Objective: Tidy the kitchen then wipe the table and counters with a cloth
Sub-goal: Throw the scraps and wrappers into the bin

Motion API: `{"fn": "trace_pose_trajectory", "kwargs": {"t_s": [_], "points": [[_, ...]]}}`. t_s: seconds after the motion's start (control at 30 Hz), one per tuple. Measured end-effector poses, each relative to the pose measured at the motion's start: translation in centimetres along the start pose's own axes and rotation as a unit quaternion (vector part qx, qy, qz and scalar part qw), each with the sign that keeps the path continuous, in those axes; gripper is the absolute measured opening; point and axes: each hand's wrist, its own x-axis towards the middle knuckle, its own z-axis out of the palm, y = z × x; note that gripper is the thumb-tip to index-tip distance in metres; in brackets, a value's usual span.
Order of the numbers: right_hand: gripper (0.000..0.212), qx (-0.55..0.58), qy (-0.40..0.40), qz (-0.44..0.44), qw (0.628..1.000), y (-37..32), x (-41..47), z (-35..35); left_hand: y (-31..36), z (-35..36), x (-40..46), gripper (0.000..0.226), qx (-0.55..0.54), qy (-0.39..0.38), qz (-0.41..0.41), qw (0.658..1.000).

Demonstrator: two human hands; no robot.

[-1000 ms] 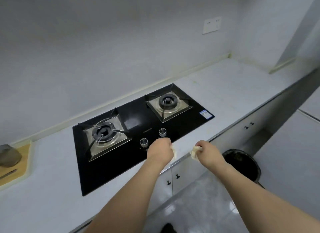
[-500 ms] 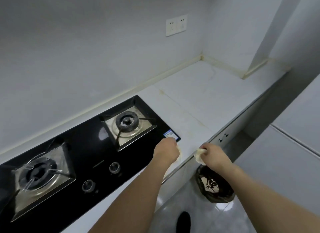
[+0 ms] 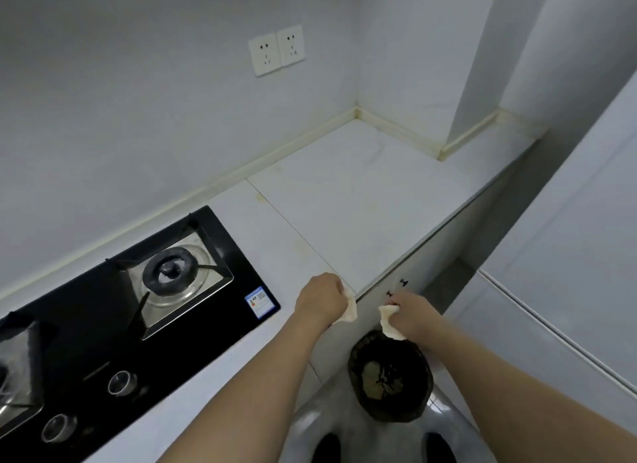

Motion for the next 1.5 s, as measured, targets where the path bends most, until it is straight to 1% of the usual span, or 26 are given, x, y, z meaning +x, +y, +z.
{"fn": "trace_pose_trajectory", "kwargs": {"t_s": [0.1, 0.17, 0.23, 0.3, 0.47, 0.57, 0.67, 0.73, 0.83, 0.93, 1.0, 1.1, 1.2, 1.27, 1.37, 1.5], "points": [[0.02, 0.015, -0.016, -0.002, 1.0, 4.2, 1.4, -2.4, 3.0, 3.2, 0.1, 0.024, -0.021, -0.002, -0.041, 0.999], [0.024, 0.007, -0.019, -0.008, 1.0, 6.2, 1.9, -3.5, 4.5, 4.9, 0.0, 0.024, -0.031, 0.005, -0.062, 0.998], [0.029, -0.016, -0.042, -0.019, 0.999, 8.2, 2.9, -4.6, 6.1, 7.0, -0.1, 0.025, -0.037, 0.01, -0.092, 0.995], [0.029, -0.032, -0.051, -0.031, 0.998, 9.1, 3.1, -4.9, 6.6, 8.2, -0.4, 0.026, -0.037, 0.003, -0.105, 0.994], [0.024, -0.051, -0.085, -0.042, 0.994, 11.2, 3.8, -3.8, 6.1, 11.5, -0.8, 0.023, -0.067, -0.007, -0.18, 0.981], [0.021, -0.074, -0.1, -0.037, 0.992, 12.4, 5.7, -1.7, 5.1, 13.9, -0.4, 0.023, -0.088, -0.009, -0.212, 0.973], [0.02, -0.095, -0.107, -0.024, 0.989, 14.0, 8.2, 1.7, 2.6, 17.5, 1.2, 0.025, -0.105, -0.015, -0.242, 0.964], [0.021, -0.092, -0.102, -0.019, 0.99, 15.3, 10.1, 4.0, 0.7, 19.9, 3.0, 0.025, -0.107, -0.016, -0.243, 0.964], [0.024, -0.11, -0.105, -0.011, 0.988, 18.9, 14.2, 8.9, -2.7, 25.4, 6.5, 0.025, -0.116, -0.014, -0.254, 0.96], [0.03, -0.12, -0.104, -0.003, 0.987, 24.0, 19.0, 14.7, -6.8, 32.6, 10.8, 0.024, -0.145, -0.022, -0.27, 0.952], [0.032, -0.129, -0.103, -0.005, 0.986, 26.6, 21.6, 17.6, -9.5, 36.7, 12.9, 0.023, -0.144, -0.031, -0.283, 0.948], [0.037, -0.148, -0.108, -0.016, 0.983, 30.6, 25.5, 22.3, -12.8, 43.3, 16.2, 0.023, -0.13, -0.039, -0.28, 0.95], [0.037, -0.162, -0.115, -0.019, 0.98, 33.3, 28.3, 25.9, -14.8, 47.8, 18.7, 0.024, -0.133, -0.043, -0.272, 0.952], [0.034, -0.169, -0.121, -0.015, 0.978, 34.3, 29.4, 27.2, -15.6, 49.5, 19.5, 0.026, -0.139, -0.057, -0.27, 0.951], [0.039, -0.183, -0.131, -0.017, 0.974, 34.6, 29.4, 27.6, -16.5, 50.1, 19.5, 0.026, -0.14, -0.091, -0.267, 0.949], [0.04, -0.196, -0.148, -0.024, 0.969, 32.0, 25.9, 24.8, -15.4, 46.1, 16.2, 0.024, -0.138, -0.091, -0.274, 0.948]]}}
